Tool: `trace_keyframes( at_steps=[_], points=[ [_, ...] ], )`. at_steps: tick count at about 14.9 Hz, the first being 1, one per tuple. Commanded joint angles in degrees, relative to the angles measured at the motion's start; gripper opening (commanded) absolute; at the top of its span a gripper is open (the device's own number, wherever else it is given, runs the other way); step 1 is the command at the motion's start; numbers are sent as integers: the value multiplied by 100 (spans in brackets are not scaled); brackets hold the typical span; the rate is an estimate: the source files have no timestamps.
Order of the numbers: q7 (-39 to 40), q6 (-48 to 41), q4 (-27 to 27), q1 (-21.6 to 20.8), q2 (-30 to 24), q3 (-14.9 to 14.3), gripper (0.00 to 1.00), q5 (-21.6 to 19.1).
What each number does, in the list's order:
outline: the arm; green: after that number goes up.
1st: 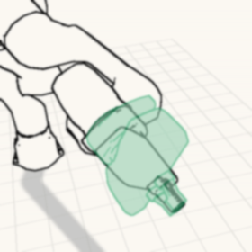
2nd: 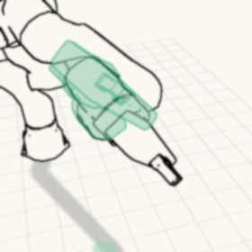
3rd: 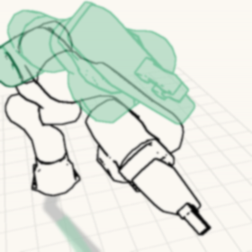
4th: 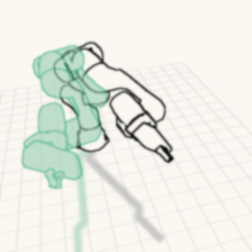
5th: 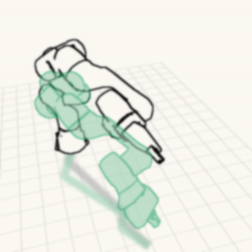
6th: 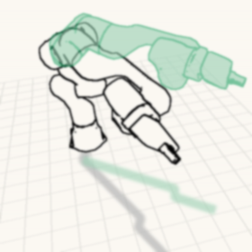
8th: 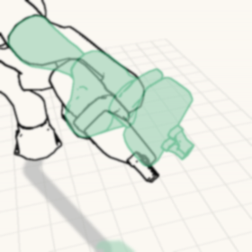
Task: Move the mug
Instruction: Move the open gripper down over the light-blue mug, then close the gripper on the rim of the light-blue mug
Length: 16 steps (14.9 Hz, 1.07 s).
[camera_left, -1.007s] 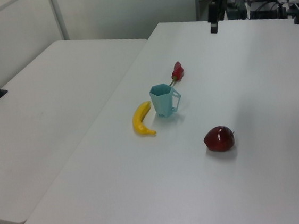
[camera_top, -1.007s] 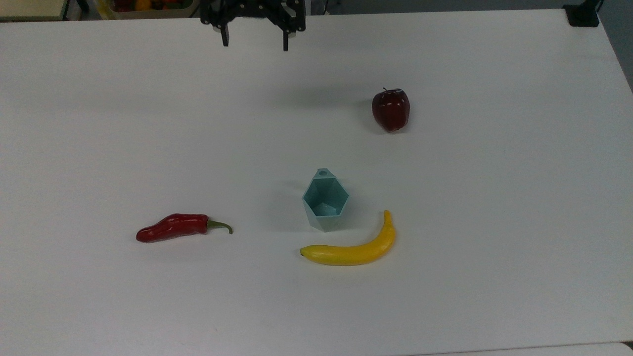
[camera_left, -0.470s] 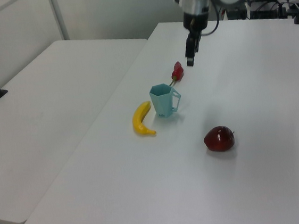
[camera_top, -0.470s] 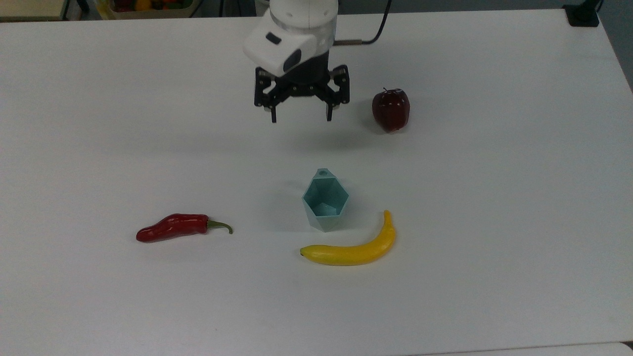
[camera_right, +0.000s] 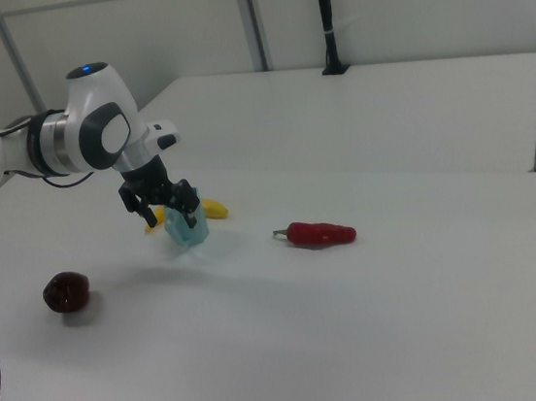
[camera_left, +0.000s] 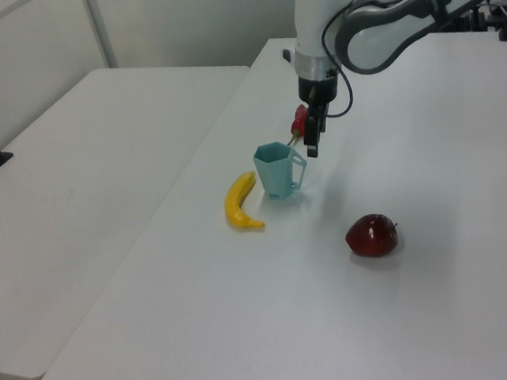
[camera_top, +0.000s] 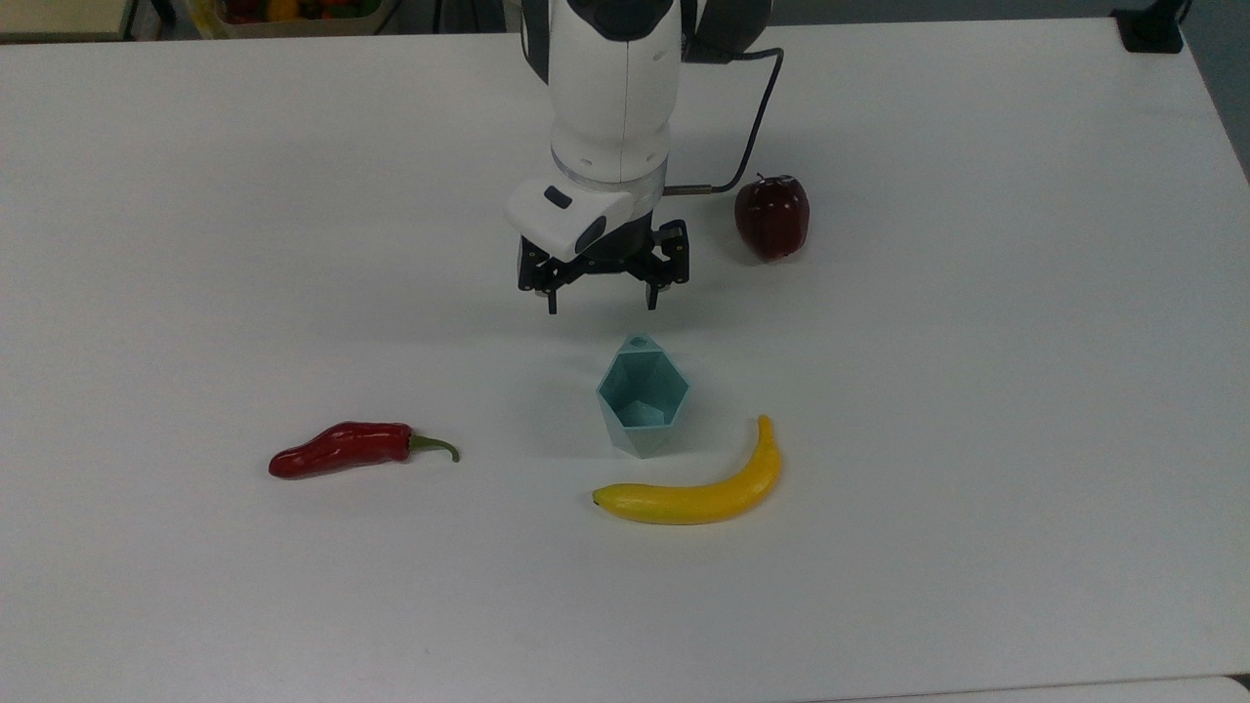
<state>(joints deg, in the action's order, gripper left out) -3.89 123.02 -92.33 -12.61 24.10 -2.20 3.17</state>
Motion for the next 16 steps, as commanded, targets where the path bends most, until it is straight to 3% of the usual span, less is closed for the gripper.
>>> trace_keyframes(
  at_steps=[1, 5, 9, 13, 16],
  points=[
    [-137, 248, -14, -145, 77, -26, 100, 52],
    [-357, 537, -14, -250, 235, -26, 98, 52],
    [-551, 776, -31, -277, 367, -26, 75, 78],
    [-735, 907, -31, -277, 464, -26, 74, 113],
    [-806, 969, -40, -259, 473, -26, 48, 166]
  ],
)
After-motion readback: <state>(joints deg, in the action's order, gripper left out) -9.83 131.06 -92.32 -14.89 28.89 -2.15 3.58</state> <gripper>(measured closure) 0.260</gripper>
